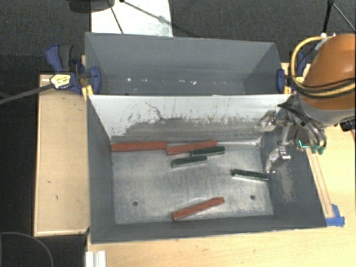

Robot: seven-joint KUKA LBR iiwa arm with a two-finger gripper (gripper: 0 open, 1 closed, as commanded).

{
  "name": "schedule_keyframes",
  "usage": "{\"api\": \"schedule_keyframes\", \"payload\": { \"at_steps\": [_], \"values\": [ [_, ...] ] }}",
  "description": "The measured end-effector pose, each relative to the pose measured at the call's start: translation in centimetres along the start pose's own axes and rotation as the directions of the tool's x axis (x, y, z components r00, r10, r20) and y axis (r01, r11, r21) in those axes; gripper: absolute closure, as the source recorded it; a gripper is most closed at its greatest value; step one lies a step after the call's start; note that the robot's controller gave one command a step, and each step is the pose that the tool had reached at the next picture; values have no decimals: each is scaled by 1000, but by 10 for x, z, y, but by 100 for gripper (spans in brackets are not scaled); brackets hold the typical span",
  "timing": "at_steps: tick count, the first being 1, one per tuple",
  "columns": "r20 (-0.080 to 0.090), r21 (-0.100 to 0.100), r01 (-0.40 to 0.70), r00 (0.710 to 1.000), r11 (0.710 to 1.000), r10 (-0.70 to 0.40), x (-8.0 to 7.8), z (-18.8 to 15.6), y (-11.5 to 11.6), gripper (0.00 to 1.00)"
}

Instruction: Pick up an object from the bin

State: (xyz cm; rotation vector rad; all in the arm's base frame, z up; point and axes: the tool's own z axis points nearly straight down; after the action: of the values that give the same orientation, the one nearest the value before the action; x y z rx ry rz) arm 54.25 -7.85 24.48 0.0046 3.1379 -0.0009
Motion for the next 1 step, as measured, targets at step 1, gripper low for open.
{"api": "schedule_keyframes", "payload": {
  "at_steps": [1],
  "values": [
    [6, 1, 51, 999, 999, -51, 5, 50, 0, 0]
  ]
}}
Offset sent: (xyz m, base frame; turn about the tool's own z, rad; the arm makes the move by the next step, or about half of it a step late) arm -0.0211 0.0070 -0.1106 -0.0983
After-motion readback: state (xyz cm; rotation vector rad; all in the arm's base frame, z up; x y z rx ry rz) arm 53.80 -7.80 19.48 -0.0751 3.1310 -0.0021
